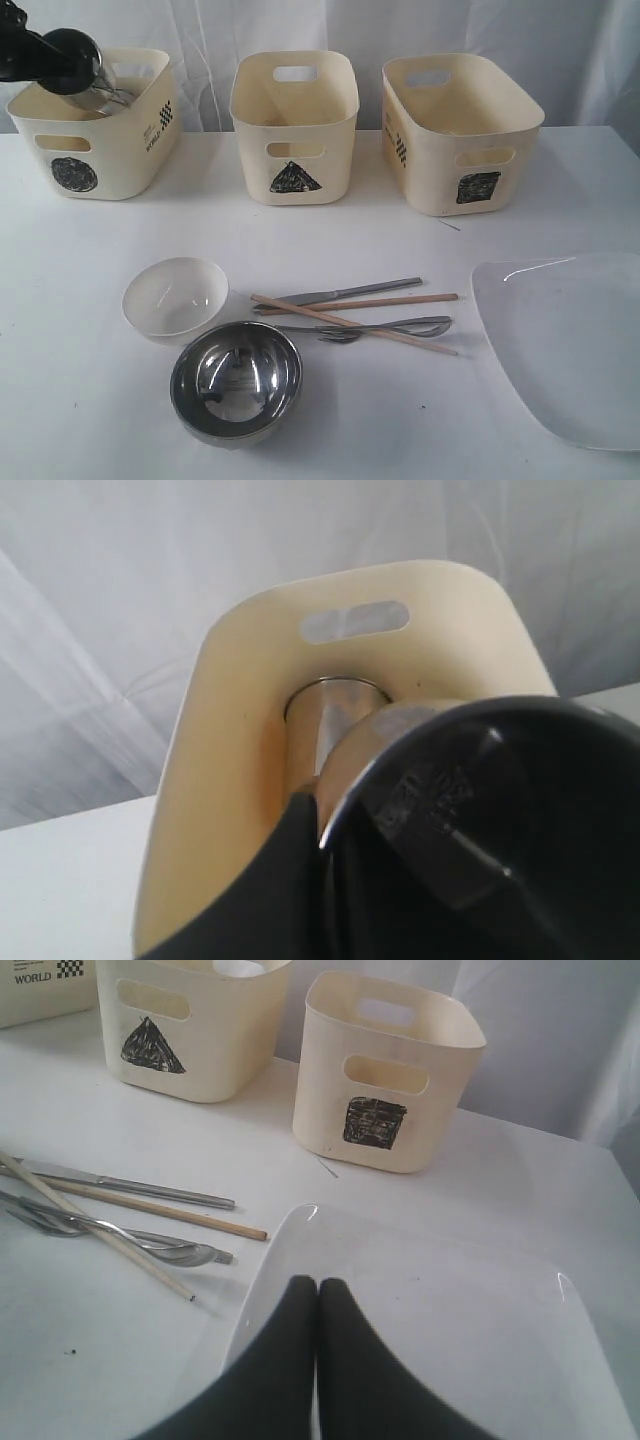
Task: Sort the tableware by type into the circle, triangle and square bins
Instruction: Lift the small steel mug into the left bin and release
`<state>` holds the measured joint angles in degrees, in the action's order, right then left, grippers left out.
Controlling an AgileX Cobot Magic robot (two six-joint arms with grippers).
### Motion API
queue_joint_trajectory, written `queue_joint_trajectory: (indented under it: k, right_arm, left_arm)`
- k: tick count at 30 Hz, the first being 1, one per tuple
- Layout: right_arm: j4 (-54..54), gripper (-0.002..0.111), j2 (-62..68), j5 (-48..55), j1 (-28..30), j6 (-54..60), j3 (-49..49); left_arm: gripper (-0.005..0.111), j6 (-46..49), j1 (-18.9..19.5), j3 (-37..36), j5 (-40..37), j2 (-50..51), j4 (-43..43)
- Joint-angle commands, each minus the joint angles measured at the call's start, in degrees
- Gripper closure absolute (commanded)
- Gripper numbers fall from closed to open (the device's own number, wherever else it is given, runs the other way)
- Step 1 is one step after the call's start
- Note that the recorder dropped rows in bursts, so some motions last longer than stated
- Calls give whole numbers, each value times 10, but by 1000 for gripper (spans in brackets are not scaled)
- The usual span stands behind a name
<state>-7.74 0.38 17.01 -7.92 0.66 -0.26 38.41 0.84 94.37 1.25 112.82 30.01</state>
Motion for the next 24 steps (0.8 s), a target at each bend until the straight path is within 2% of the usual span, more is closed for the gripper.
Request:
queue_joint_trajectory:
  k: [1,8,11,14,17,21,24]
  right_arm:
    - [0,108,-4,-4,-1,-2,3]
    - [0,108,-4,-4,-1,-2,3]
    - [0,108,-4,-4,-1,-2,3]
    - [0,108,-4,-4,-1,-2,3]
    - [0,108,-4,-4,-1,-2,3]
    - [0,108,-4,-4,-1,-2,3]
    - [0,108,-4,-4,-1,-2,3]
  left_arm:
    - [107,2,7,65,12,57,6]
    - [105,4,7,120,-4,110,6]
    - [92,-7,7,124,-38,111,6]
    - [72,-18,7,129,-106,98,11]
    - [59,-7,7,130,-176,76,11]
    - [58,2,7,130,-265,44,11]
    - [61,-1,7,130,-328,19,11]
